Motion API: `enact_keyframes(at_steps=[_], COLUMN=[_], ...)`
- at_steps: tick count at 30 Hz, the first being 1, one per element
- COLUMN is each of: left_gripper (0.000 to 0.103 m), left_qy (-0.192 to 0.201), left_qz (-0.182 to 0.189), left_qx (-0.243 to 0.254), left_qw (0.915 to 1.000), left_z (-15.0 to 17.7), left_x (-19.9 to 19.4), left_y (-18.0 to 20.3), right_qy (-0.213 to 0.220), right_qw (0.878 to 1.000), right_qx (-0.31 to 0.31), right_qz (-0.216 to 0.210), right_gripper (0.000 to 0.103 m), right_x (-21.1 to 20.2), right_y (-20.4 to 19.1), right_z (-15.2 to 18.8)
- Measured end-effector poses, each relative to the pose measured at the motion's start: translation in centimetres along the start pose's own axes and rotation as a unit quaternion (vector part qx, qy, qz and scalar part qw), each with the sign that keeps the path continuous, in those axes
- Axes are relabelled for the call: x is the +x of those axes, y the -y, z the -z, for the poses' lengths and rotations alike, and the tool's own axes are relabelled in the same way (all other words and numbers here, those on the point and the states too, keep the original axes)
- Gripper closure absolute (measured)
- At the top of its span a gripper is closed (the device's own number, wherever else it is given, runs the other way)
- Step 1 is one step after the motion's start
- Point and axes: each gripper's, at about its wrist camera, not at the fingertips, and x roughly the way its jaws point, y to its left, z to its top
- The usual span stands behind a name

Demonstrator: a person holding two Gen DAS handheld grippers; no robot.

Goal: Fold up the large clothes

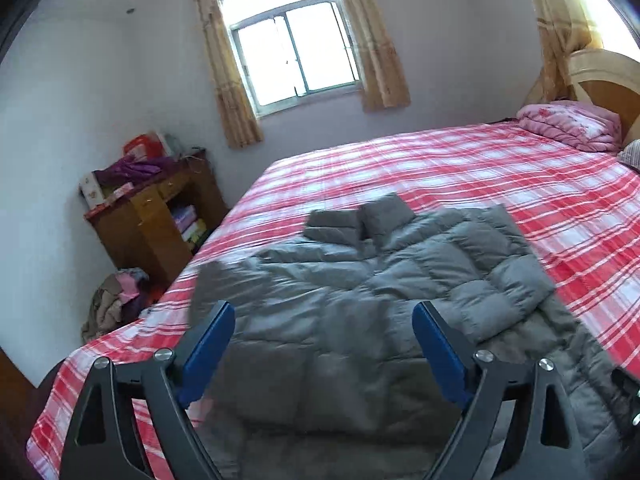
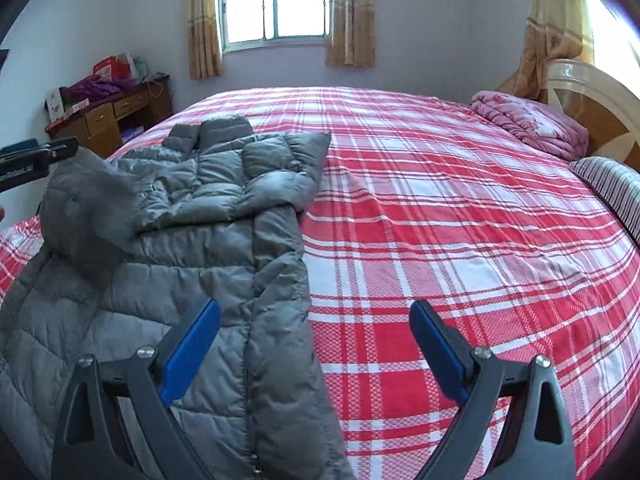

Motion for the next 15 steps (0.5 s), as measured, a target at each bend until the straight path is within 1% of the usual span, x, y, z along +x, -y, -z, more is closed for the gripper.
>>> enact_keyframes(at_steps=[2,4,6,8,11,15], left_gripper=[0.010,0.009,0.009,0.009,0.009,0.009], left_qy=[0.001,-0.013,-0.042,-0.069,-0.107,-0.141], left_qz=[-0.014,-0.038,-0.069,-0.086,-0.108,-0.123], left_qx=[-0.015,-0.029,-0.040,-0.056,-0.078,-0.089], left_qw=[0.9998,0.9988,0.9960,0.9923,0.9854,0.9783], left_z=[0.8,1.9,3.6,5.5,8.1,10.7], left_x=[-0.2,0.5,2.0,3.4,5.6,7.8], left_y=[-2.6,-5.4,-7.7,-9.8,-11.7,-12.6], right_qy=[-0.002,-0.009,-0.014,-0.019,-0.024,-0.045], right_qw=[1.000,1.000,0.999,0.998,0.995,0.989], right_qx=[-0.004,-0.004,-0.003,-0.013,-0.031,-0.040], right_qz=[-0.005,-0.022,-0.043,-0.064,-0.096,-0.136], right_gripper=[0.006,0.006,0.006,0.006,0.006,0.006], right_x=[0.0,0.2,0.3,0.3,0.7,3.2], right_y=[-0.3,-1.1,-2.2,-3.8,-6.8,-10.8], right_z=[-0.3,-0.9,-1.5,-2.4,-3.9,-5.8])
